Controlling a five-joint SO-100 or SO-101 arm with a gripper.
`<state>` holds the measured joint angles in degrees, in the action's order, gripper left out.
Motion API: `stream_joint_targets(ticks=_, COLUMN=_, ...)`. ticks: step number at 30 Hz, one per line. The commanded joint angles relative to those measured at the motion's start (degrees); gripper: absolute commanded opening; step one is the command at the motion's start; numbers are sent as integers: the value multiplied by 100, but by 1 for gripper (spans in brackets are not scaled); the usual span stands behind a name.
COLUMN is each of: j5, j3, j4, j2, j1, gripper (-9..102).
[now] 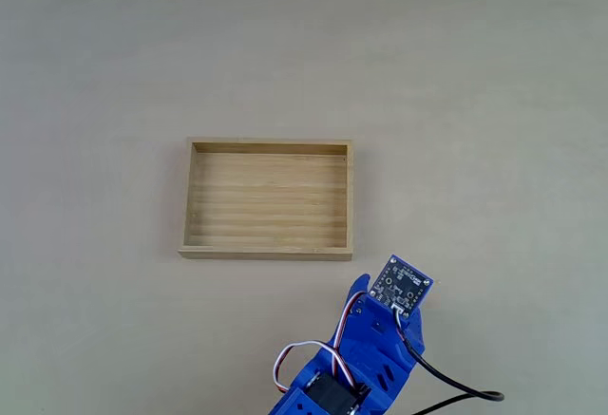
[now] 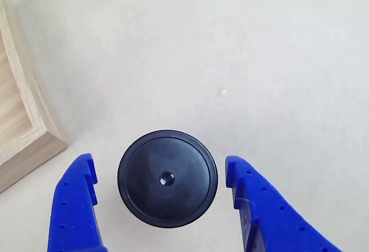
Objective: Place the black cylinder in the wooden box then return to rest.
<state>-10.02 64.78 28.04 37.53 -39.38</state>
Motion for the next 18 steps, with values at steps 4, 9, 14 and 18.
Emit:
stream_joint_targets(ticks=4, j5=-79, j3=-466, j4=-185, j2=0, j1=44, gripper=33)
stream_joint_targets(ticks=9, j5=-70, j3=-413, j4=-185, j2=-26, j1=70, gripper=33)
stream_joint_targets(ticks=14, j5=-62, j3=-422, j4=-185, j2=-141, j1=70, gripper=33)
stream_joint_targets(ticks=18, j5=-62, j3=-448, j4=-185, j2=-229, j1=79, gripper=33)
